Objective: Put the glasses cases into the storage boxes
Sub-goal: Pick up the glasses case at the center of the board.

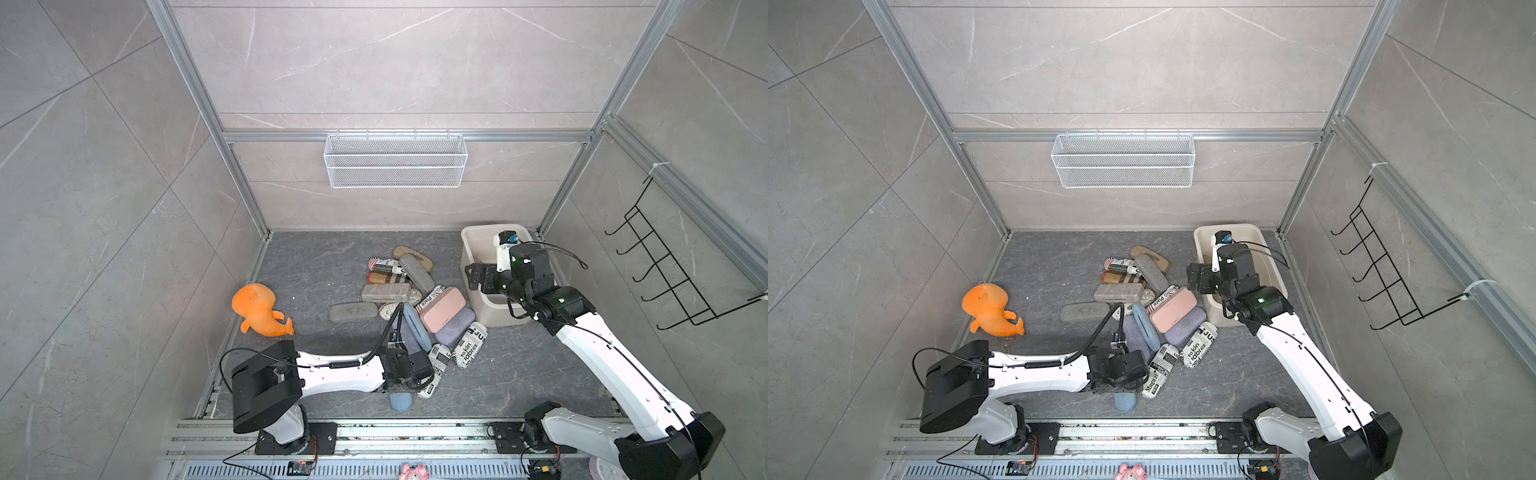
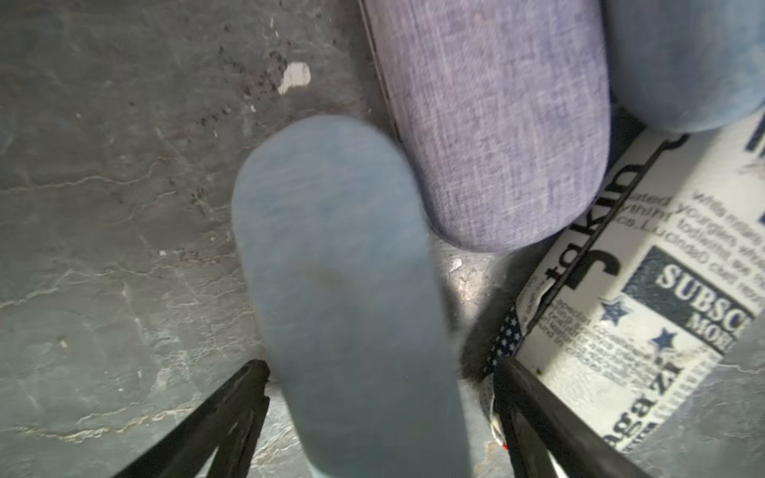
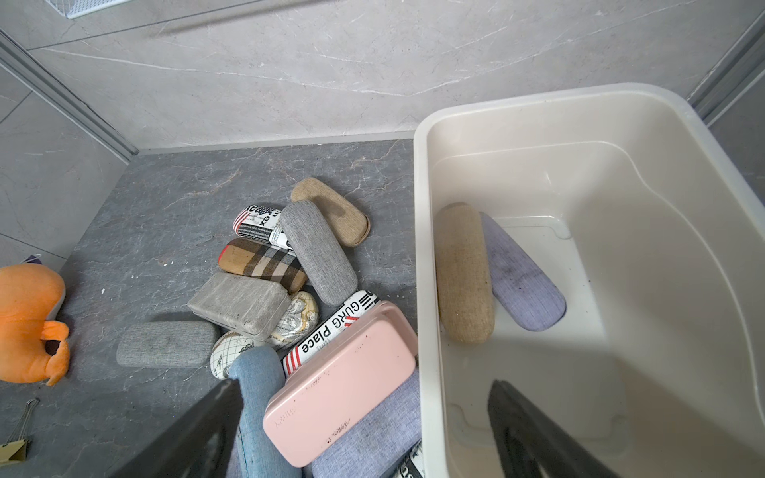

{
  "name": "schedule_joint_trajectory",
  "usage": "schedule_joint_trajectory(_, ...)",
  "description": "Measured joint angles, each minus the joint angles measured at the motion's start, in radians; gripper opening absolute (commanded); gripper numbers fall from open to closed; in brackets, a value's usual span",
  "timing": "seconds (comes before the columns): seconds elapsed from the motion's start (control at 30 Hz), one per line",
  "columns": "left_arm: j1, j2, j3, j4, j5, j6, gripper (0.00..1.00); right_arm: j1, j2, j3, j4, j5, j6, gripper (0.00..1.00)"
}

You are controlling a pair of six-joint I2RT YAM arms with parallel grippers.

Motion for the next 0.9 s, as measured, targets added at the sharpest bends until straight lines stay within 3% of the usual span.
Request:
schedule_joint_trajectory(0.43,-0.002,0.000,-0.042,0.001,0.028,-0.047,0.75,0.000,0.000,0.000,0.000,-0.011,0.003,0.95)
schedule_joint_trajectory(0.57,-0.001,-0.020,-0.077,-0.014,0.011,-0.067,0.75,0.000,0.000,0.000,0.000,-0.020,0.003,0.95)
schedule_joint_trajectory(0.73,0.000,-0.063,-0.127,-0.029,-0.021,-0.087,0.63,0.000,0.000,0.000,0.000,-0.029,0.006,0.93)
schedule_joint_trajectory(0.9,0.008,-0.095,-0.155,-0.047,-0.058,-0.096,0.62,0.000,0.000,0.000,0.000,-0.038,0.007,0.91)
